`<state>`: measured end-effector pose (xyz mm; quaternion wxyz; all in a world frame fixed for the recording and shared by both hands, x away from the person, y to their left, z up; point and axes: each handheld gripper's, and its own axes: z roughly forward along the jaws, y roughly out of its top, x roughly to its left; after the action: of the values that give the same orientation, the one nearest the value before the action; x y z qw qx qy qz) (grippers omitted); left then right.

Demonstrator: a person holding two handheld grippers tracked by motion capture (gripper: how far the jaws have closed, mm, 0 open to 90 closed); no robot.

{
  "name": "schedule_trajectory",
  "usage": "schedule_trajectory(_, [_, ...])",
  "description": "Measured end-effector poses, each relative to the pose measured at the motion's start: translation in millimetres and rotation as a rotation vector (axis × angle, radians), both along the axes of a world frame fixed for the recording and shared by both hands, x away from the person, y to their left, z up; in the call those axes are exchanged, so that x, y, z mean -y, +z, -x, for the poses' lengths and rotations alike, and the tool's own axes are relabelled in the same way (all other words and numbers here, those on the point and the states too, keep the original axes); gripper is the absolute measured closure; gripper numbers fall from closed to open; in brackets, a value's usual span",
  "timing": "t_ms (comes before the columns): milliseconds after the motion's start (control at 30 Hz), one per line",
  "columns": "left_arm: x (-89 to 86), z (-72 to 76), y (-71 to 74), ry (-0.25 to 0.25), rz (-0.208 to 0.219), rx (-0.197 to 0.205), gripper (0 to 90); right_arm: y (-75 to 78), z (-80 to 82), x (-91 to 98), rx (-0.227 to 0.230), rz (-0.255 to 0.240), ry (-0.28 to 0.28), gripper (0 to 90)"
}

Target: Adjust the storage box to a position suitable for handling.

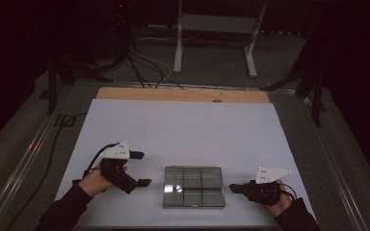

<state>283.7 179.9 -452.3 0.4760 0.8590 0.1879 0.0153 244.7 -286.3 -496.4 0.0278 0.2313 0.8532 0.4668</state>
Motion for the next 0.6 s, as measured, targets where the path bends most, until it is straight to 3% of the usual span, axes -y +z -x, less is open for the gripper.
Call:
schedule_trajectory(133, [-3.1, 15.7, -6.2, -0.02, -0.009, -0.003, 1.4, 1.7, 1.8, 2.4, 0.02, 0.01, 0.036, 90.0])
schedule_trajectory(233, [-2.8, 24.8, -14.0, -0.028, -0.042, -0.016, 1.4, 1.3, 4.3, 3.4, 0.03, 0.024, 0.059, 90.0])
schedule_trajectory(333, [-3.1, 32.5, -21.9, -0.036, -0.063, -0.004, 1.4, -0.1, 7.2, 2.6, 0.048, 0.026, 0.082, 90.0])
schedule_trajectory(600, [-4.7, 36.6, -37.1, -0.058, -0.057, -0.021, 1.4, -3.3, 12.5, -0.3, 0.05, 0.048, 0.116, 90.0])
